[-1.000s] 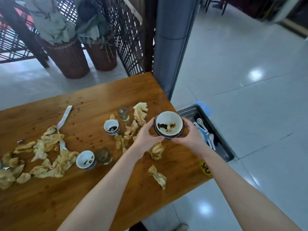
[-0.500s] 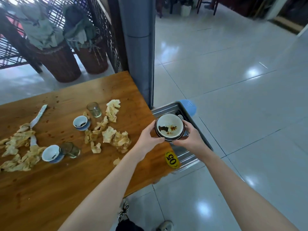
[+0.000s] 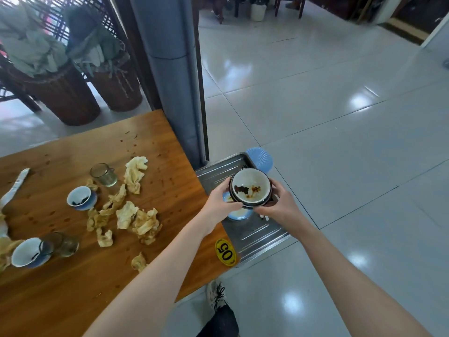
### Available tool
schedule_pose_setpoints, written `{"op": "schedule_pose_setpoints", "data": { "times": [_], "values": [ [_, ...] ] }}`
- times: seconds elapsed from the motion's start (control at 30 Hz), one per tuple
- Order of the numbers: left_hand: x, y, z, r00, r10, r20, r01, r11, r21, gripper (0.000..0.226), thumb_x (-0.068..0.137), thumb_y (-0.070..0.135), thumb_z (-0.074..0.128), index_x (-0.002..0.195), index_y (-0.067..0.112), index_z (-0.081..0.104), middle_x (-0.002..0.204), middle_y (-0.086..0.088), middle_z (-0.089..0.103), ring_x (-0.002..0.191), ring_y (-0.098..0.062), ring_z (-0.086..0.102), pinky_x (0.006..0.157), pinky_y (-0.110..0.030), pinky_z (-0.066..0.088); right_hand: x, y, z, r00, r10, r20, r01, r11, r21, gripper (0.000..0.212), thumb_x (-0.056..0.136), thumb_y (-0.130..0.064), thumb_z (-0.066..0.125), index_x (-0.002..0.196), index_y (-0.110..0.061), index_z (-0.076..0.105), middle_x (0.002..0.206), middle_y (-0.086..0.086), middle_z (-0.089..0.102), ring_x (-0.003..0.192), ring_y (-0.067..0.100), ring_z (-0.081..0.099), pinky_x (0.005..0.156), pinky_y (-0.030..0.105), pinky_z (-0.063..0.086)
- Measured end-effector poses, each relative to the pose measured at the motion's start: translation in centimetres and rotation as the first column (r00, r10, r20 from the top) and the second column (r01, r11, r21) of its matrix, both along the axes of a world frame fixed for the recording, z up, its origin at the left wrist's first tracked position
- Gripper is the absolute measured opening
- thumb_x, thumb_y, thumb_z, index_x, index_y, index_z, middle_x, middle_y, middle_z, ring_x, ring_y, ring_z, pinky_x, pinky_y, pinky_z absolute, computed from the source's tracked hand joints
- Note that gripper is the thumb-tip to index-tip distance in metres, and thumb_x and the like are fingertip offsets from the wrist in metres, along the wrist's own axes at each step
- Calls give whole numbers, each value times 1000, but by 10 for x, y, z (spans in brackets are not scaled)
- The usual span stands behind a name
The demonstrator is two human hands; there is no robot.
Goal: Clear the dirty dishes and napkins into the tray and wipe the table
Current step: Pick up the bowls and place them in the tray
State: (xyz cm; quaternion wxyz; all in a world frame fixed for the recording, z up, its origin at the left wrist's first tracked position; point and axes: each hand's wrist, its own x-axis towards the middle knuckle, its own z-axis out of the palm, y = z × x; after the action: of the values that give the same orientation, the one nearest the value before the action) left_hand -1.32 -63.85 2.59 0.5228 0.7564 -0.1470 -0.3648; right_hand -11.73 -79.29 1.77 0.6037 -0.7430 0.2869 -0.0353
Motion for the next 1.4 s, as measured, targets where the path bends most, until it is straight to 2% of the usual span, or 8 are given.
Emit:
{"op": "schedule_pose_setpoints", "data": {
  "times": [0.27, 0.6, 0.9, 1.0, 1.13, 1.27, 1.33, 1.4],
  "values": [
    [45, -35, -18, 999, 25, -38, -25, 1000, -2, 89, 80, -1, 73, 152, 21, 25, 147, 0, 42, 136, -15, 37, 109, -42, 41, 49, -36, -11, 1000, 28, -6, -28, 999, -39, 74, 63, -1, 84, 116, -36, 47, 107, -19, 58, 103, 1, 60, 74, 10, 51],
    [83, -48, -48, 992, 81, -100, -75, 996, 56, 88, 78, -6, 70, 149, 26, 30, 146, 6, 42, 136, -12, 36, 105, -30, 39, 100, -63, -52, 981, 134, -140, -128, 990, 52, 97, 58, -10, 86, 142, -21, 37, 130, 3, 55, 123, 19, 52, 100, 45, 47],
    [115, -76, -88, 933, 324, -157, -312, 945, 97, 77, 77, -5, 71, 143, 24, 40, 137, 3, 52, 130, -13, 42, 108, -43, 41, 170, -101, -103, 923, 331, -194, -313, 943, 115, 96, 63, -7, 86, 142, -20, 35, 132, 0, 51, 126, 14, 47, 103, 35, 44],
    [127, -91, -113, 901, 389, -192, -369, 920, 130, 73, 76, -3, 71, 138, 24, 42, 132, 5, 52, 127, -12, 44, 97, -29, 45, 192, -116, -124, 897, 384, -218, -357, 922, 152, 95, 64, -4, 85, 142, -19, 35, 136, 4, 45, 126, 14, 46, 105, 35, 43],
    [144, -111, -155, 816, 528, -236, -492, 848, 199, 72, 79, -3, 69, 137, 26, 38, 121, 12, 45, 115, -4, 40, 73, -10, 38, 220, -129, -158, 862, 438, -257, -399, 897, 189, 93, 64, -3, 85, 141, -21, 35, 134, 8, 44, 125, 17, 47, 104, 42, 44],
    [163, -124, -202, 623, 709, -332, -666, 703, 251, 58, 85, -4, 54, 132, 29, 41, 119, 4, 53, 104, -9, 55, 78, -25, 50, 247, -134, -199, 818, 505, -276, -459, 862, 215, 90, 65, -4, 85, 138, -21, 36, 129, 0, 51, 122, 16, 49, 99, 43, 48],
    [174, -128, -225, 536, 759, -369, -724, 638, 261, 56, 87, -3, 49, 133, 28, 43, 120, 0, 56, 104, -11, 57, 81, -28, 52, 260, -135, -224, 808, 509, -297, -458, 859, 228, 88, 64, -4, 85, 136, -24, 37, 126, -1, 52, 118, 13, 51, 95, 35, 52],
    [184, -131, -247, 479, 791, -382, -760, 591, 270, 57, 87, -3, 46, 135, 26, 44, 126, -4, 56, 113, -19, 56, 96, -39, 50, 271, -135, -246, 803, 516, -298, -465, 855, 228, 84, 63, -6, 85, 129, -30, 39, 119, -8, 54, 108, 2, 53, 81, 12, 50]
  ]
}}
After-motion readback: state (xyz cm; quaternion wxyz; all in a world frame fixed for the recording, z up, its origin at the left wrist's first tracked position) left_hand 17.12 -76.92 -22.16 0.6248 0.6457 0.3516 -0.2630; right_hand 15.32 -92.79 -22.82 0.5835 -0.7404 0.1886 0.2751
